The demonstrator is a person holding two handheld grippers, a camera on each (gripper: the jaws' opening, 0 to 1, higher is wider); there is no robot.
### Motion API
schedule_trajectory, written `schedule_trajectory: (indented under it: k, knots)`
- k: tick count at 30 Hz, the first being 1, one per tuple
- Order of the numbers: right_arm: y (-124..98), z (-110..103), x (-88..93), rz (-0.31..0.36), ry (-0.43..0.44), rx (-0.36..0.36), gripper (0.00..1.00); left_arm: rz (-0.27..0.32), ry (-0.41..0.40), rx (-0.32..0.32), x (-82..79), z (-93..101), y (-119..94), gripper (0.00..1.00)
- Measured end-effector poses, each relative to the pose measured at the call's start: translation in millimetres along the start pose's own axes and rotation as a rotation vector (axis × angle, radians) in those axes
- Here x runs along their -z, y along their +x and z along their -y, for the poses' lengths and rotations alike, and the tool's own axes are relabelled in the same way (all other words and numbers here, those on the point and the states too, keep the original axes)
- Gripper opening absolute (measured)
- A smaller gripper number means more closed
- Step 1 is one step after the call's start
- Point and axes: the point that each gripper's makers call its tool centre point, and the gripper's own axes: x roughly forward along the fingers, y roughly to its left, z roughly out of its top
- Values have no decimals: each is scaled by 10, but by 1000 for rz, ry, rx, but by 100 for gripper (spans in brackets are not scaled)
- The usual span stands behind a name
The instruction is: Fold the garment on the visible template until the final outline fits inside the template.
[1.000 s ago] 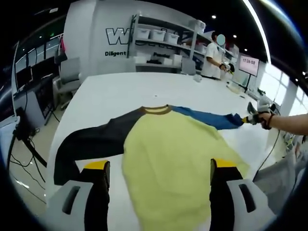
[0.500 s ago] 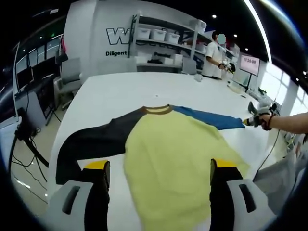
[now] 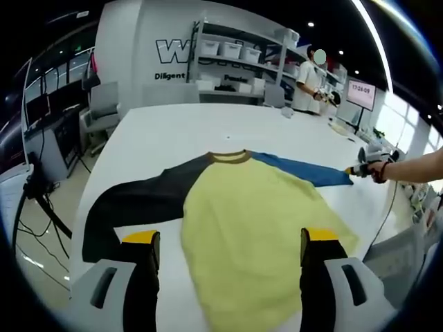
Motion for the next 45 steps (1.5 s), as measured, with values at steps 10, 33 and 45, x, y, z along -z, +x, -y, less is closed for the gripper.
schedule_trajectory:
  k: [10, 33, 45]
  knots:
    - [49, 85, 43, -7, 16, 11, 0, -2, 0, -5, 10, -9, -10, 83]
    - [-59, 43, -32, 9, 25, -54, 0, 12, -11, -3, -9, 6, -51, 80]
    - [-240, -354, -266, 32, 20, -160, 0, 19, 6, 6, -42, 36, -89, 81]
